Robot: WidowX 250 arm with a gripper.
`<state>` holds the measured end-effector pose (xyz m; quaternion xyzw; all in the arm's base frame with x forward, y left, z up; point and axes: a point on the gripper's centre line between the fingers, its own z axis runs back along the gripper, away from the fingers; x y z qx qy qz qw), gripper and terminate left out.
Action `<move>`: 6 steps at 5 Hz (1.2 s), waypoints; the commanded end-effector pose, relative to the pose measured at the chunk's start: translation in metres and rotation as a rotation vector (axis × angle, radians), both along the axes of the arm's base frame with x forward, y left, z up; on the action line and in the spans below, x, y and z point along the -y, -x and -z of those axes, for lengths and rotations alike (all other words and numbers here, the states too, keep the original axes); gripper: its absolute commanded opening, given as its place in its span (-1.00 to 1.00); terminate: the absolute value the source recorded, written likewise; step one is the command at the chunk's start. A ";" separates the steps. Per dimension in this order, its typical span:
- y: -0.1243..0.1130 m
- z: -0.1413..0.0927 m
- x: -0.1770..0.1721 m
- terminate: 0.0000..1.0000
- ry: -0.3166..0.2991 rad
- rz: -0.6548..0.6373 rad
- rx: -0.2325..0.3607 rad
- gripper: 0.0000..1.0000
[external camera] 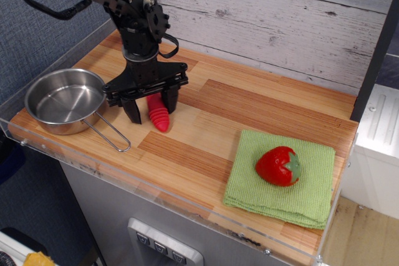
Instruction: Put the fork above the napkin.
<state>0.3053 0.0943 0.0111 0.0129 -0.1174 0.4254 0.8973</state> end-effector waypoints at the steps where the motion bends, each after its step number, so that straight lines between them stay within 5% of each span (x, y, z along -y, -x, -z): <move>1: 0.005 -0.002 -0.006 -1.00 0.004 -0.011 0.039 -1.00; 6: -0.030 -0.075 0.061 -1.00 0.161 -0.231 0.235 -1.00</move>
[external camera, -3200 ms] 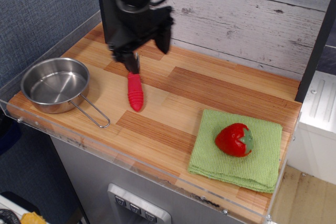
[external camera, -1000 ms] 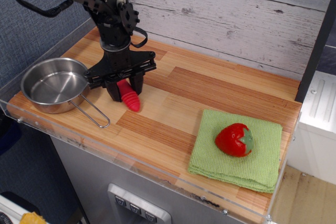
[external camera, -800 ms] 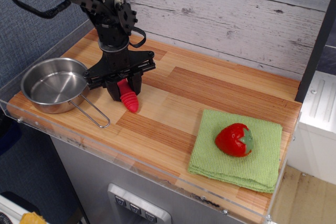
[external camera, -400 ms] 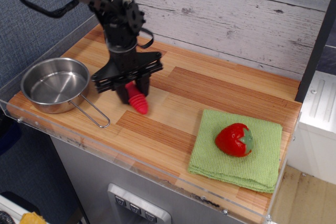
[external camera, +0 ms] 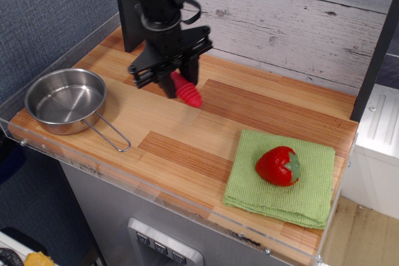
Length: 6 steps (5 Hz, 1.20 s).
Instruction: Put the fork above the napkin.
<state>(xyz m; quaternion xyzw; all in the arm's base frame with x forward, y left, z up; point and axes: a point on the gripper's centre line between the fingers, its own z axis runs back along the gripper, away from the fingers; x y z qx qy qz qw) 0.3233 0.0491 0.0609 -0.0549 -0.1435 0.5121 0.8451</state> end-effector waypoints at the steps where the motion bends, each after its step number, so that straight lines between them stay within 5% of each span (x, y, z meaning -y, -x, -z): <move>1: -0.021 -0.024 0.040 -1.00 0.049 -0.100 0.119 -1.00; 3: -0.052 -0.015 0.087 -1.00 0.114 -0.145 0.137 -1.00; 6: -0.072 0.029 0.120 -1.00 0.096 -0.132 0.091 -1.00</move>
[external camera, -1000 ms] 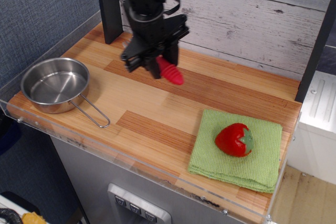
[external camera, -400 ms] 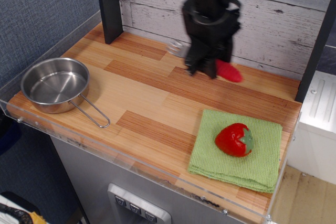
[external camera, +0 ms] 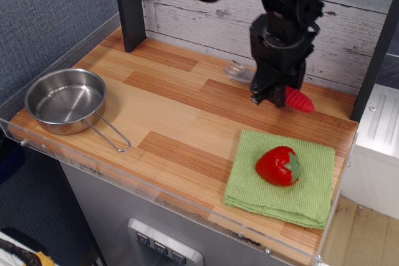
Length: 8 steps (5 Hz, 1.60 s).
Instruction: Put the fork above the napkin.
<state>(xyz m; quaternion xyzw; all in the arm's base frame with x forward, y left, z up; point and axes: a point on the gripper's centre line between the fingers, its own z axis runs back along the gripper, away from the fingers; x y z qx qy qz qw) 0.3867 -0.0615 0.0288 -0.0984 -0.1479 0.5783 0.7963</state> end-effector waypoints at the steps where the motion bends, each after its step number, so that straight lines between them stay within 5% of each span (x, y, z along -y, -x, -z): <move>1: -0.012 0.005 0.011 -1.00 0.015 0.004 0.029 -1.00; 2: -0.009 0.006 0.007 -1.00 -0.007 -0.043 -0.001 1.00; 5: 0.001 -0.007 0.005 -1.00 0.004 -0.063 -0.007 1.00; 8: 0.021 -0.092 -0.011 -1.00 0.075 -0.094 0.106 1.00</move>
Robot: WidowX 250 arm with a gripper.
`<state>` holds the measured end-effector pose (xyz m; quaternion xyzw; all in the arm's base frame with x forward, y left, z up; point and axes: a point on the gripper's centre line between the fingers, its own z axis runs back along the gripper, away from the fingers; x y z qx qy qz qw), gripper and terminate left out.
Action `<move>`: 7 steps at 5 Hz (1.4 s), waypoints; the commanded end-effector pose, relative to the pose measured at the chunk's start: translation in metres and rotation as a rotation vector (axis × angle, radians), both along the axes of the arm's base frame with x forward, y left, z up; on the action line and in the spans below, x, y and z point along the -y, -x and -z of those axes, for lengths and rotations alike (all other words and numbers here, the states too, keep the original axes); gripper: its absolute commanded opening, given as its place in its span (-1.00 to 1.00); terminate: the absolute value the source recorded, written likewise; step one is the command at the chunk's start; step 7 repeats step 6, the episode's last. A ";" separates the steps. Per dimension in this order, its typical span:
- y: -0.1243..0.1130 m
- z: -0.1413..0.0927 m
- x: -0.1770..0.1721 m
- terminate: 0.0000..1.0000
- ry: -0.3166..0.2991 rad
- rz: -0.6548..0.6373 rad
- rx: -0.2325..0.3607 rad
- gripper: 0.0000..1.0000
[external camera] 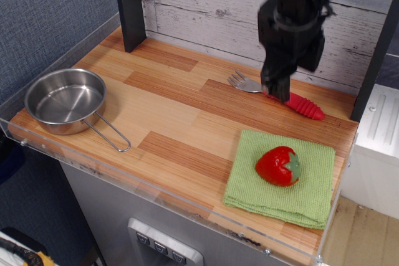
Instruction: Put the fork above the napkin.
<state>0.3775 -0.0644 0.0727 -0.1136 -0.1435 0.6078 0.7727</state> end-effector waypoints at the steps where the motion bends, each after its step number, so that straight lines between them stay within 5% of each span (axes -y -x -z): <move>1: 0.035 -0.083 -0.028 -1.00 0.052 -0.049 0.141 1.00; 2: 0.058 -0.109 -0.046 -1.00 0.074 -0.078 0.167 1.00; 5: 0.058 -0.109 -0.046 -1.00 0.074 -0.078 0.167 1.00; 6: 0.058 -0.109 -0.046 1.00 0.074 -0.078 0.167 1.00; 7: 0.058 -0.109 -0.046 1.00 0.074 -0.078 0.167 1.00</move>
